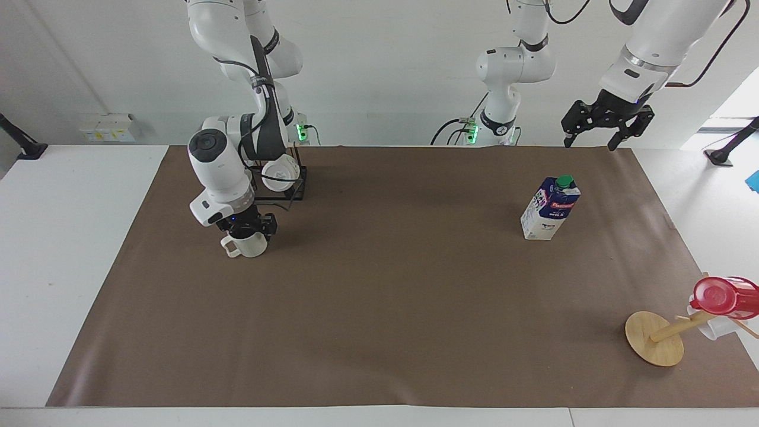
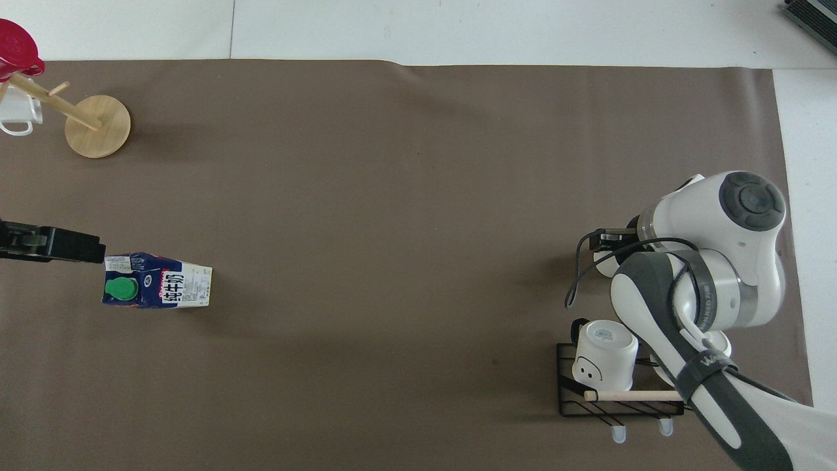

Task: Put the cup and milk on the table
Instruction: 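Reach the right gripper down to the black-and-white mug, then grasp the mug with the right gripper and carry it toward the table center, then lower the mug with the right gripper while the left gripper grasps the carton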

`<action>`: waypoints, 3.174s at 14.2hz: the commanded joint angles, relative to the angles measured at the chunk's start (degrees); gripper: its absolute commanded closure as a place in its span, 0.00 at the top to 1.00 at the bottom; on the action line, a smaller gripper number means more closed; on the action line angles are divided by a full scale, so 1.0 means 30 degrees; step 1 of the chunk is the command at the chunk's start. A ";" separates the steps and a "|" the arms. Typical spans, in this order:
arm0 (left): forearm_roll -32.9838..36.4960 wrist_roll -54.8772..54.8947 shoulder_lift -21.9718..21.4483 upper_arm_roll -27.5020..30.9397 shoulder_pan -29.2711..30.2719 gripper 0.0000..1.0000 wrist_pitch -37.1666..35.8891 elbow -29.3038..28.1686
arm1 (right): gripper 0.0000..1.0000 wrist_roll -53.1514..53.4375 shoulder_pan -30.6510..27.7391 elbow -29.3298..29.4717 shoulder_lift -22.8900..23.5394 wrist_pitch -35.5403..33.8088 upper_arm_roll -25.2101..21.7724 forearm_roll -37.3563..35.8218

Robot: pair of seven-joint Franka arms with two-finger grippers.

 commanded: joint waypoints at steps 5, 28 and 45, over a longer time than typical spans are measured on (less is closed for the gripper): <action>-0.0061 -0.0091 0.0034 0.0060 -0.0065 1.00 -0.0471 0.0421 | 0.00 0.0405 -0.0247 -0.0142 -0.0058 0.0441 0.0066 0.0305; -0.0061 0.0055 -0.0083 0.0060 0.0521 1.00 -0.0471 0.0305 | 0.00 1.2939 0.7071 0.5159 0.1169 -0.2283 0.0066 0.0950; -0.0032 0.0143 -0.1724 0.0089 0.0609 1.00 0.3597 -0.4674 | 0.00 1.7309 1.0475 0.5191 0.3515 -0.0849 0.0066 0.0803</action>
